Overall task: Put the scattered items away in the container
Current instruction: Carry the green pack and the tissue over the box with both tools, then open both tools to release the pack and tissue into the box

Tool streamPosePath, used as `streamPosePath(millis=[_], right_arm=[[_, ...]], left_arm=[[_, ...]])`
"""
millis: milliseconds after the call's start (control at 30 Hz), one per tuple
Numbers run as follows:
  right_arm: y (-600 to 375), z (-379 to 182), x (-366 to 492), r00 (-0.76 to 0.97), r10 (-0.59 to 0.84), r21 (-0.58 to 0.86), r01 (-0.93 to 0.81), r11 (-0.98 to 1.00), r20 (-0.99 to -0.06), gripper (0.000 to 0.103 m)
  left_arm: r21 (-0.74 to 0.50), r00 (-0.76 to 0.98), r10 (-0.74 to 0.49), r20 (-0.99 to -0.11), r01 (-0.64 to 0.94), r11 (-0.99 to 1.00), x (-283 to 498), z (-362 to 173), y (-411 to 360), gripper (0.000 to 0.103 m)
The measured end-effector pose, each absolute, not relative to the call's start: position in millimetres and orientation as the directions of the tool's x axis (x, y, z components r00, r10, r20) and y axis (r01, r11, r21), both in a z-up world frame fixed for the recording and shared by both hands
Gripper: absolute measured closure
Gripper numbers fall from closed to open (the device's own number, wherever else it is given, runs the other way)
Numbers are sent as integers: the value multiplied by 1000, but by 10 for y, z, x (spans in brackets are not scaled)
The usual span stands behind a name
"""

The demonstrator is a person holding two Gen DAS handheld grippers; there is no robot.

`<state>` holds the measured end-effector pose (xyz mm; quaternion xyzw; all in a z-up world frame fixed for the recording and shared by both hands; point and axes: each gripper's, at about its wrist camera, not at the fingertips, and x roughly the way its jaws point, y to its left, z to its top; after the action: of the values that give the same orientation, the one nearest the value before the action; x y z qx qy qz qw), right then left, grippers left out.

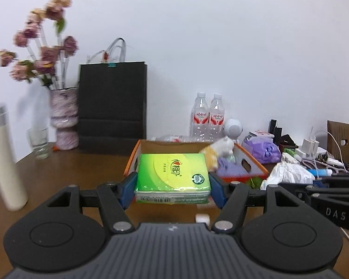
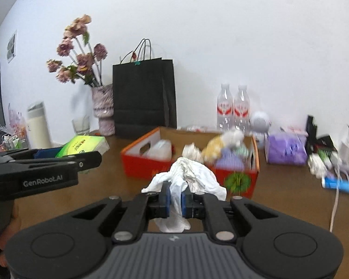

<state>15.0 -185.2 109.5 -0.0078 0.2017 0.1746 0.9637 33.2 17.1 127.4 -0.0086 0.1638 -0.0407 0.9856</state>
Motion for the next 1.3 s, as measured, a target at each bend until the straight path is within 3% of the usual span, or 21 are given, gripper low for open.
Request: streamPosePath(millis=[200, 367, 500, 600, 667, 800, 967, 1000, 1100, 1300], right_arm=[[-1823, 1316, 1494, 779, 368, 122, -358, 926, -508, 95], [-1692, 1145, 2412, 673, 344, 138, -340, 930, -654, 95], [-1553, 904, 2880, 582, 339, 148, -350, 925, -740, 94], [-1474, 698, 3129, 506, 353, 189, -347, 919, -787, 90], [-1476, 584, 3288, 466, 355, 222, -316, 922, -810, 88], [-1546, 499, 3424, 446, 378, 280, -270, 921, -811, 68], [-1500, 565, 3426, 454, 349, 256, -254, 933, -820, 60], [-1503, 608, 3428, 457, 342, 254, -244, 936, -821, 55], [-1564, 759, 3441, 473, 312, 254, -185, 949, -824, 42], [-1644, 1090, 3235, 500, 257, 202, -162, 966, -827, 41]], left_arm=[[-105, 885, -128, -448, 90, 990, 1838, 1473, 162, 38], [-46, 788, -80, -610, 66, 997, 2978, 1165, 3, 38], [-115, 680, -134, -721, 73, 991, 3463, 870, -40, 36], [-43, 685, -74, -724, 62, 997, 3572, 802, -81, 31], [-68, 682, -99, -725, 72, 995, 3556, 829, -29, 28], [-37, 711, -99, -696, 102, 994, 3440, 992, 52, 20], [-10, 699, -72, -712, 93, 996, 3297, 1153, 101, 9], [-3, 695, -63, -716, 87, 996, 3268, 1187, 100, 2], [1, 692, -36, -721, 53, 999, 3144, 1302, 112, 0], [3, 689, -15, -725, 24, 1000, 2860, 1576, 157, 0]])
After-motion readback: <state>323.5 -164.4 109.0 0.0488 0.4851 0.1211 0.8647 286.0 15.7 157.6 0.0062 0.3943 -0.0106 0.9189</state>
